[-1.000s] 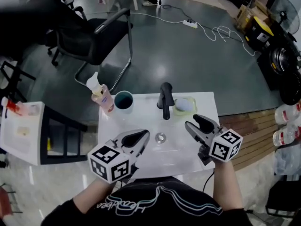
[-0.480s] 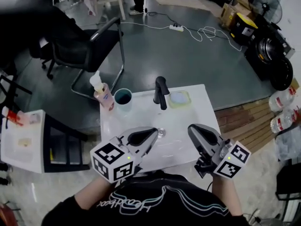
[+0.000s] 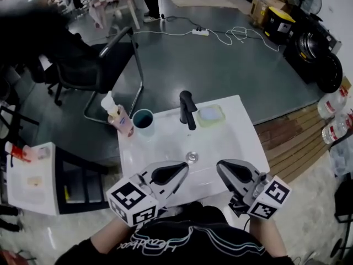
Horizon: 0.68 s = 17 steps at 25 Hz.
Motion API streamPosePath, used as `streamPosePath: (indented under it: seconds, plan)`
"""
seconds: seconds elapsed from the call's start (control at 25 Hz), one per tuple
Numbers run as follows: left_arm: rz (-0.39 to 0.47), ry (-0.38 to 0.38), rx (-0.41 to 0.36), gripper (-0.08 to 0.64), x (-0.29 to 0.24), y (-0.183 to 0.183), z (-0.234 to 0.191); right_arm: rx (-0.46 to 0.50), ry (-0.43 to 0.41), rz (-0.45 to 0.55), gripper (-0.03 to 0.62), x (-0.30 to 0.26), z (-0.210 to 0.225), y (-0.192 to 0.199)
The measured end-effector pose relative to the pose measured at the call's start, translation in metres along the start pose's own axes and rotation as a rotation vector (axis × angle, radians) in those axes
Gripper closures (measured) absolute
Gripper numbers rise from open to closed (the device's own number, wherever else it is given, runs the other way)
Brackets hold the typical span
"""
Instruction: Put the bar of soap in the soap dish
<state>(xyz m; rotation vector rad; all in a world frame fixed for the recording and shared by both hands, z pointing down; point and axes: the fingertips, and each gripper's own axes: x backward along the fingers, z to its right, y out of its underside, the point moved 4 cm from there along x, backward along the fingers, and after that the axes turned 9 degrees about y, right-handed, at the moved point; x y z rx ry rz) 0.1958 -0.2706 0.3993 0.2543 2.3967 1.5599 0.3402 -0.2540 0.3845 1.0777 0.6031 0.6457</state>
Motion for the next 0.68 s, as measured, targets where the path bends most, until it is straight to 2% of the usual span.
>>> streamPosePath:
  seconds: [0.32,0.44,0.68]
  plan:
    - [0.005,-0.006,0.008,0.537,0.007,-0.001,-0.001,0.066,0.028,-0.013,0.566,0.0,-0.008,-0.001]
    - [0.001,0.001,0.007,0.537,0.009,0.0,0.001,0.055,0.024,-0.013,0.566,0.001,-0.01,0.001]
    - [-0.019,-0.001,0.02,0.537,-0.009,0.005,-0.003,0.087,0.073,-0.051,0.566,0.003,0.012,0.01]
